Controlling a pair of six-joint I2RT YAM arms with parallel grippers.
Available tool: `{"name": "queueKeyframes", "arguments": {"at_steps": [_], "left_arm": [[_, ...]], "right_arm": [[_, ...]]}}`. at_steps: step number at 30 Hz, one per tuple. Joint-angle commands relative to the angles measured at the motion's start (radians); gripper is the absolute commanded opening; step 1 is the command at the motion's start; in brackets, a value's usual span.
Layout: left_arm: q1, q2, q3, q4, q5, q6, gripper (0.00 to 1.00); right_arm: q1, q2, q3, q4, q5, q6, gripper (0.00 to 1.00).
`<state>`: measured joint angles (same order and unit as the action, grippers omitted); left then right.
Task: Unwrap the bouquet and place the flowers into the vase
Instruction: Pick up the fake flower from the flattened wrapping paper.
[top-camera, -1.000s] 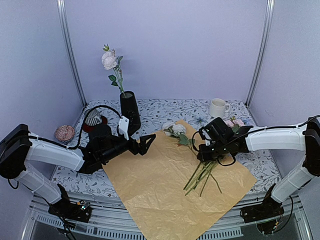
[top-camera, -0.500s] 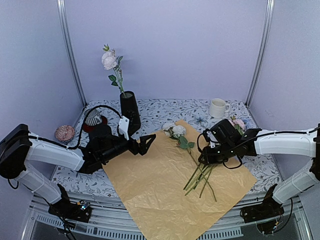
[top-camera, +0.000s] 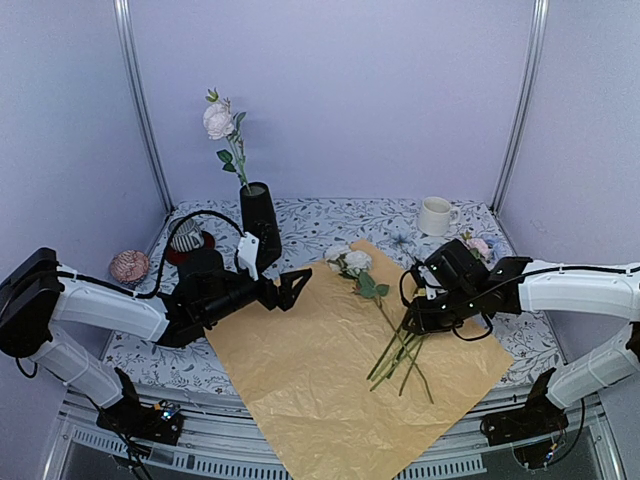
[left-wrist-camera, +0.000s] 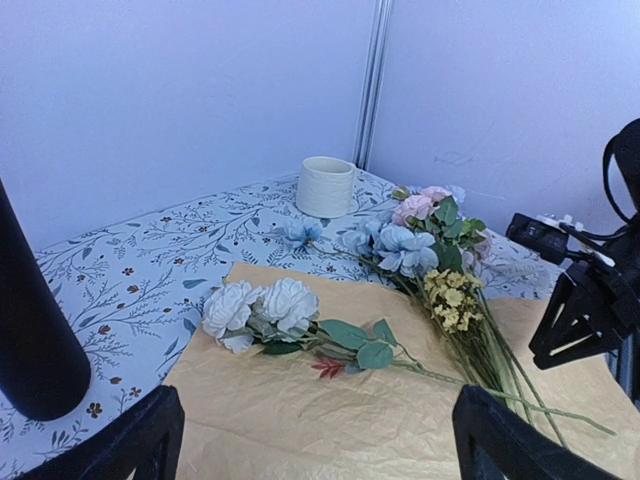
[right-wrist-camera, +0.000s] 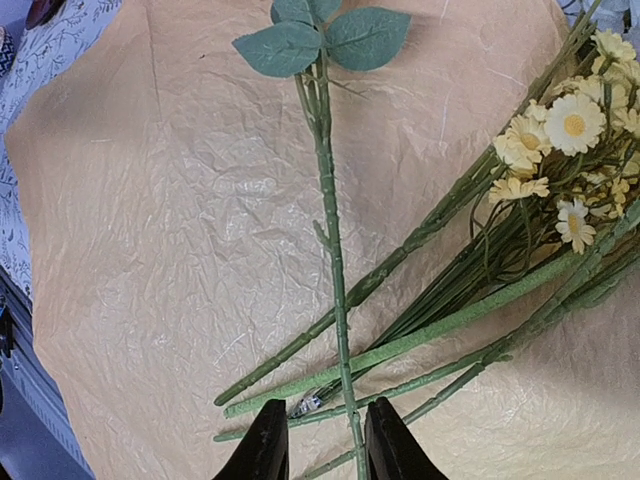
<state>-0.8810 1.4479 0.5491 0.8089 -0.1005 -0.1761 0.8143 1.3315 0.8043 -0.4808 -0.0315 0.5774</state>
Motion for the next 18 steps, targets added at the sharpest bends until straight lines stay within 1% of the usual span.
{"name": "queueKeyframes", "arguments": {"at_steps": [1, 18], "left_arm": [[-0.014, 0.008, 0.022, -0.001, 0.007, 0.01, 0.96], [-0.013, 0.011, 0.025, -0.004, 0.007, 0.013, 0.96]], "right_arm": [[0.013, -0.024, -0.007, -0.043, 0.007, 0.019, 0.3], [0.049, 0.096, 0.016, -0.032, 0.013, 0.012, 0.3]]}}
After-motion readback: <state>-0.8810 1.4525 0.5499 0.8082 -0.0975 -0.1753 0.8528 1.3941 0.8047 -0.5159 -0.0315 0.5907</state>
